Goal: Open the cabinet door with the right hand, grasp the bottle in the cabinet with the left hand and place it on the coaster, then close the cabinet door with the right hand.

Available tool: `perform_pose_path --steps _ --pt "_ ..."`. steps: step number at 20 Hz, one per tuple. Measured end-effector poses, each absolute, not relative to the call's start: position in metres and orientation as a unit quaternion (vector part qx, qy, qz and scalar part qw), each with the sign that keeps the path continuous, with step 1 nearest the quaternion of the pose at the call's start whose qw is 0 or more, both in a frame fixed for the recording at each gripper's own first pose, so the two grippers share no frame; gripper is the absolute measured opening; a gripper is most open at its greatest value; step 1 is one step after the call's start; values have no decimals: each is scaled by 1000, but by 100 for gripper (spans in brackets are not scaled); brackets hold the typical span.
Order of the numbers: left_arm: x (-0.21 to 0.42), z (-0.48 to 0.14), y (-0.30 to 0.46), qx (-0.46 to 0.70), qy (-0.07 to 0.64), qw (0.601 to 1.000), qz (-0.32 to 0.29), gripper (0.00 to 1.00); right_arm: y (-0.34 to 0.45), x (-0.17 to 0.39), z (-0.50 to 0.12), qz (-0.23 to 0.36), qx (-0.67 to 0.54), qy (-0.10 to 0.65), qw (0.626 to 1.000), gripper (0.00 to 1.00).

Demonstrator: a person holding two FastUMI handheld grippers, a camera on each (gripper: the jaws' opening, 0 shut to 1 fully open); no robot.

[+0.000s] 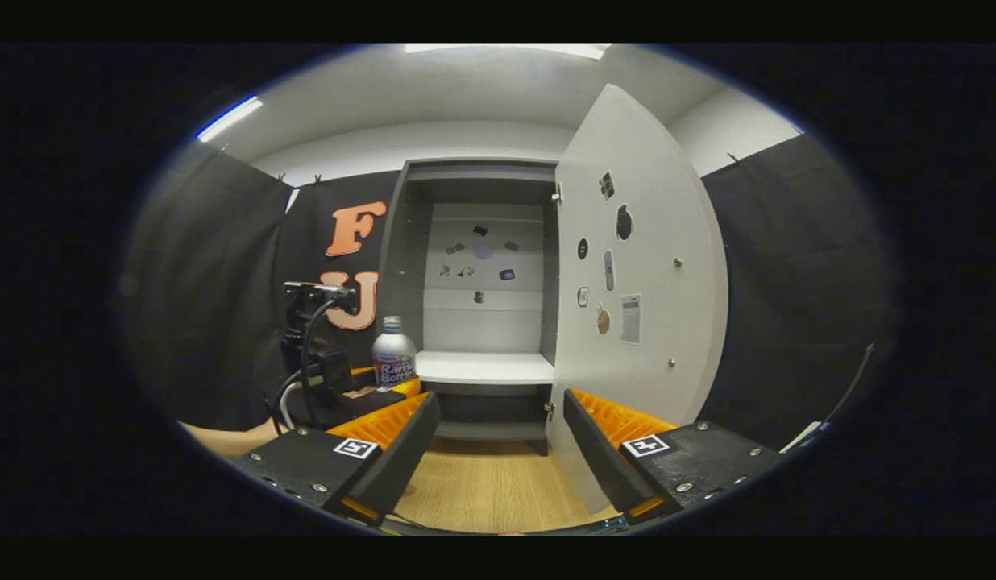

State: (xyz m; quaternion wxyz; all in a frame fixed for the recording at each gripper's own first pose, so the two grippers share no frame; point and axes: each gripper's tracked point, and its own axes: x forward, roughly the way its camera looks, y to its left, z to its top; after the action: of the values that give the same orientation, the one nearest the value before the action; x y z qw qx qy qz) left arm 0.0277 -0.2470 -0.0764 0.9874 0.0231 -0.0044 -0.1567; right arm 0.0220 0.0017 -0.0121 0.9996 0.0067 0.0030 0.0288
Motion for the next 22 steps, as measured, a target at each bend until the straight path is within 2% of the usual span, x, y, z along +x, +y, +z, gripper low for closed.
perform_pose_path --steps 3,9,15,22 --pt "4 -106 -234 20 4 987 -159 85 3 28 -20 21 8 -9 1000 95" --pt "-25 -174 -215 30 10 985 -168 84 22 37 -57 26 32 19 999 95" --pt "-35 -236 -207 41 20 984 -170 85 38 40 -72 23 14 24 999 95" --pt "-41 -316 -203 32 66 983 -166 85 57 51 -103 30 3 59 998 95"
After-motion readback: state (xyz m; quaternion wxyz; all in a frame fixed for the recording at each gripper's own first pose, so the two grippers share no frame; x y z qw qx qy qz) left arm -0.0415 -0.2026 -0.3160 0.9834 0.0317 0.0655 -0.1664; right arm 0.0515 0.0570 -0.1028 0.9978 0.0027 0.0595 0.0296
